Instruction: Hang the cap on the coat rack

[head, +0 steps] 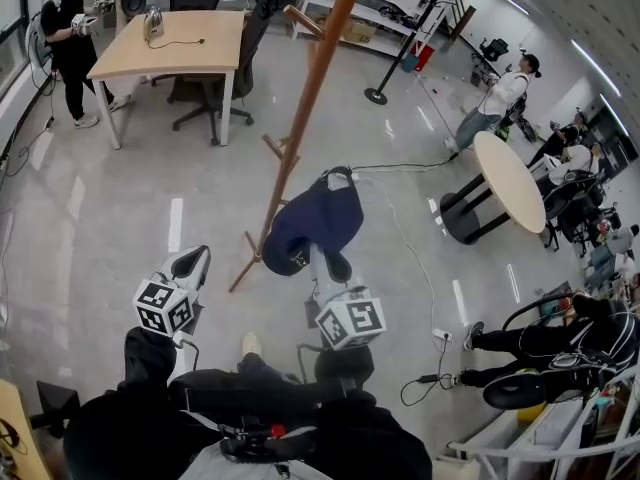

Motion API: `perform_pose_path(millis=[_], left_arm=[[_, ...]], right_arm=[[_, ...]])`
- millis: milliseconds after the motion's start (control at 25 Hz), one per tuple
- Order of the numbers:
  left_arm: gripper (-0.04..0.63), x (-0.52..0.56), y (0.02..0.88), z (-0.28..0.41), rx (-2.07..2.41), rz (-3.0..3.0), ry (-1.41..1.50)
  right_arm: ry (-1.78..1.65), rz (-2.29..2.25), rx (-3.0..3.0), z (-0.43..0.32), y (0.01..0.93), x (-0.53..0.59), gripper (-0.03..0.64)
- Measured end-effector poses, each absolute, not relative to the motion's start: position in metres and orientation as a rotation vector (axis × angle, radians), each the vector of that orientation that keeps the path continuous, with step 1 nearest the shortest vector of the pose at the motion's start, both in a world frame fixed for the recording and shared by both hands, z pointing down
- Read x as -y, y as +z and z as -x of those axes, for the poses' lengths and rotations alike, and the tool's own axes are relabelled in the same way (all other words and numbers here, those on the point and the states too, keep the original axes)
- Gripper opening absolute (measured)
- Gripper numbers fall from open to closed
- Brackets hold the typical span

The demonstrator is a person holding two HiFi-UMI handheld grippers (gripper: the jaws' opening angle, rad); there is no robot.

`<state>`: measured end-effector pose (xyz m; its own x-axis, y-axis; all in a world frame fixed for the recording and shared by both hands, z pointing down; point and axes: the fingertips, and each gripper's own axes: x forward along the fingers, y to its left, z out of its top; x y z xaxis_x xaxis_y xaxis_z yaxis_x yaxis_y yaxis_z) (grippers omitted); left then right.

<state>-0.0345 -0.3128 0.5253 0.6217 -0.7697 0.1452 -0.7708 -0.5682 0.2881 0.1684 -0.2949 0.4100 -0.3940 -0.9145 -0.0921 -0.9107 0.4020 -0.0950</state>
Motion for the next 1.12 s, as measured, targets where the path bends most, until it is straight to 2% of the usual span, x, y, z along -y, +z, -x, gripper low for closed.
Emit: perform_pose_path(millis=[720,1120], left_arm=[[0.003,0.329,0.523,0.058,1.324,-2.468,0.010],[0.003,0.325,0.531,0.063,1.340,-2.458,0.009]], right_arm=[[0.267,1.509,-2.418,-0.154,0.266,0.340,0.014],[0.411,1.435,-2.385,-0.140,0.221,0.342,0.014]])
